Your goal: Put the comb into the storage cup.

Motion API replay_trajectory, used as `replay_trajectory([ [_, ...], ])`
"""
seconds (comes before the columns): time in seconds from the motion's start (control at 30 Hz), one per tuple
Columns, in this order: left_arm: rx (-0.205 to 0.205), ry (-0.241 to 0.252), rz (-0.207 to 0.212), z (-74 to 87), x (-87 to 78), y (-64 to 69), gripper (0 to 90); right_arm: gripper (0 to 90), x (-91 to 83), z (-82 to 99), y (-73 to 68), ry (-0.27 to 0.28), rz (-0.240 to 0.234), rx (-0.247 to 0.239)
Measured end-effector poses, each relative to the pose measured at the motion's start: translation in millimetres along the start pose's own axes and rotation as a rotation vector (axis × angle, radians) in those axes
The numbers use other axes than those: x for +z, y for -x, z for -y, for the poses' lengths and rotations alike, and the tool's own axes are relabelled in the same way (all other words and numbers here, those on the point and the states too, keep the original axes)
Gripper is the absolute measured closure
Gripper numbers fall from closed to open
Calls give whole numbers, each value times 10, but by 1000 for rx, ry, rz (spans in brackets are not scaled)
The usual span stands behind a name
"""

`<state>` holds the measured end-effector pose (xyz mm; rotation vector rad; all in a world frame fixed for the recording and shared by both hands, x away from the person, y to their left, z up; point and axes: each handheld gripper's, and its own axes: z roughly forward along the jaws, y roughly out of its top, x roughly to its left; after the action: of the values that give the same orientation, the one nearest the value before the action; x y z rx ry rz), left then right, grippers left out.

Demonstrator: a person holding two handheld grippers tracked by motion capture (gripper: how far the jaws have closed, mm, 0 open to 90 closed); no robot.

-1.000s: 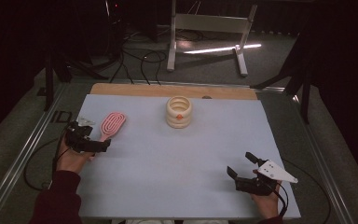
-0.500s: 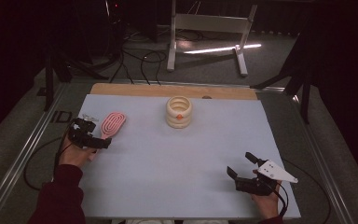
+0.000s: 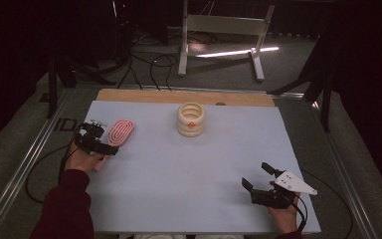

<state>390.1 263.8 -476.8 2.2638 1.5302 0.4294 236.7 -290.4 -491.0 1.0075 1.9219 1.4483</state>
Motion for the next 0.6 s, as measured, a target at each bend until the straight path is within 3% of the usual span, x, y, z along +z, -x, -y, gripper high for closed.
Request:
replay_trajectory([
  [0.6, -22, -65, 3, -21, 201, -26, 96, 82, 9, 5, 0, -3, -5, -1],
])
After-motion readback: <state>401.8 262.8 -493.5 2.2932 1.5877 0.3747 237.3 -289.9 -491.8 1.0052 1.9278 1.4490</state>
